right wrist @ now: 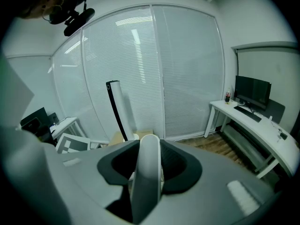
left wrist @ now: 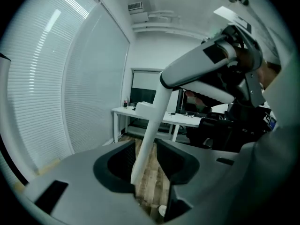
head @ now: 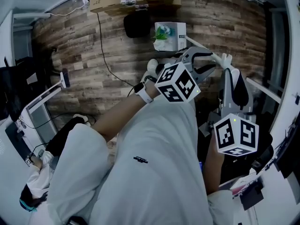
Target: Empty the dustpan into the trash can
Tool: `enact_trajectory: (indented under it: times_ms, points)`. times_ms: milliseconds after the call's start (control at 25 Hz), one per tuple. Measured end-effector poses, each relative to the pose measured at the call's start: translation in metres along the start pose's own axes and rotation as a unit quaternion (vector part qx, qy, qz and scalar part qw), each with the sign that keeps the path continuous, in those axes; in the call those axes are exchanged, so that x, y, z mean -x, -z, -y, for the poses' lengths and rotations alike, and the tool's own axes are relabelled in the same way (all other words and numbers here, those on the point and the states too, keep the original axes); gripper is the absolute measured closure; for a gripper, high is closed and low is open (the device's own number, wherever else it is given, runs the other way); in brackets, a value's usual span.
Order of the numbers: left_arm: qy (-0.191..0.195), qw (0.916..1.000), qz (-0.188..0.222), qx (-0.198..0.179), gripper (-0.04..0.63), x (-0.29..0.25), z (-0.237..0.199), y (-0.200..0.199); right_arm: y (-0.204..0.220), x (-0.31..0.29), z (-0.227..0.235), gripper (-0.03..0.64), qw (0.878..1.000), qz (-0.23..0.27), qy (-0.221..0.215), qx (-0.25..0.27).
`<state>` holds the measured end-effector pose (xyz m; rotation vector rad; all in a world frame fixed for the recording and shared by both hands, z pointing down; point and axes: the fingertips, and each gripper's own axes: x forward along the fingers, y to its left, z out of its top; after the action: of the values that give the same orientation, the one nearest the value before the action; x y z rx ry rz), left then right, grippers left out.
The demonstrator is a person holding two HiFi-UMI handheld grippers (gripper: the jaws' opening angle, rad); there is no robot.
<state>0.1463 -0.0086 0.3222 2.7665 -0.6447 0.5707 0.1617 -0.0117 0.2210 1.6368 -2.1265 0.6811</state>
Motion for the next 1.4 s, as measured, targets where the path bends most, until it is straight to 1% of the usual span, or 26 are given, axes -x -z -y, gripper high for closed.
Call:
enact_trajectory:
  times_ms: [80, 160, 360, 400, 440, 480, 560, 840, 1000, 1200, 1400]
  points:
    - [-0.003, 1.0000, 0.003, -0.007, 0.465, -0.003, -0.001, -0.004, -0.001, 0.000, -0.003, 0.474, 1.000, 0.002, -0.002, -0.001]
    - [-0.005, 0.9999, 0.006, -0.015, 0.451, -0.005, -0.002, -0.009, -0.002, 0.001, -0.005, 0.474, 1.000, 0.004, -0.004, -0.003]
    - [-0.009, 0.9988, 0.028, -0.039, 0.445, -0.005, -0.003, -0.021, -0.004, 0.000, -0.011, 0.472, 1.000, 0.007, -0.010, -0.010]
    - [-0.010, 0.9986, 0.030, -0.043, 0.449, -0.005, -0.003, -0.022, -0.005, -0.001, -0.012, 0.474, 1.000, 0.008, -0.011, -0.012]
    - [-0.010, 0.9984, 0.031, -0.046, 0.469, -0.006, -0.002, -0.024, -0.006, -0.002, -0.013, 0.474, 1.000, 0.009, -0.012, -0.013]
    - [-0.012, 0.9983, 0.031, -0.048, 0.505, -0.006, -0.003, -0.025, -0.008, -0.003, -0.013, 0.474, 1.000, 0.010, -0.014, -0.015]
    - [-0.022, 0.9981, 0.031, -0.049, 0.506, -0.006, -0.007, -0.027, -0.012, -0.006, -0.014, 0.474, 1.000, 0.013, -0.018, -0.011]
    - [-0.054, 0.9971, 0.044, -0.029, 0.505, 0.006, -0.027, -0.037, -0.026, -0.013, -0.028, 0.474, 0.999, 0.031, -0.036, 0.009]
    - [-0.062, 0.9972, 0.041, -0.011, 0.503, 0.013, -0.042, -0.037, -0.032, -0.023, -0.039, 0.474, 0.998, 0.036, -0.050, 0.023]
    - [-0.084, 0.9956, 0.041, -0.009, 0.503, 0.027, -0.064, -0.040, -0.044, -0.035, -0.056, 0.474, 0.996, 0.048, -0.066, 0.028]
    - [-0.110, 0.9931, 0.038, 0.018, 0.497, 0.037, -0.085, -0.035, -0.047, -0.050, -0.070, 0.474, 0.993, 0.055, -0.090, 0.045]
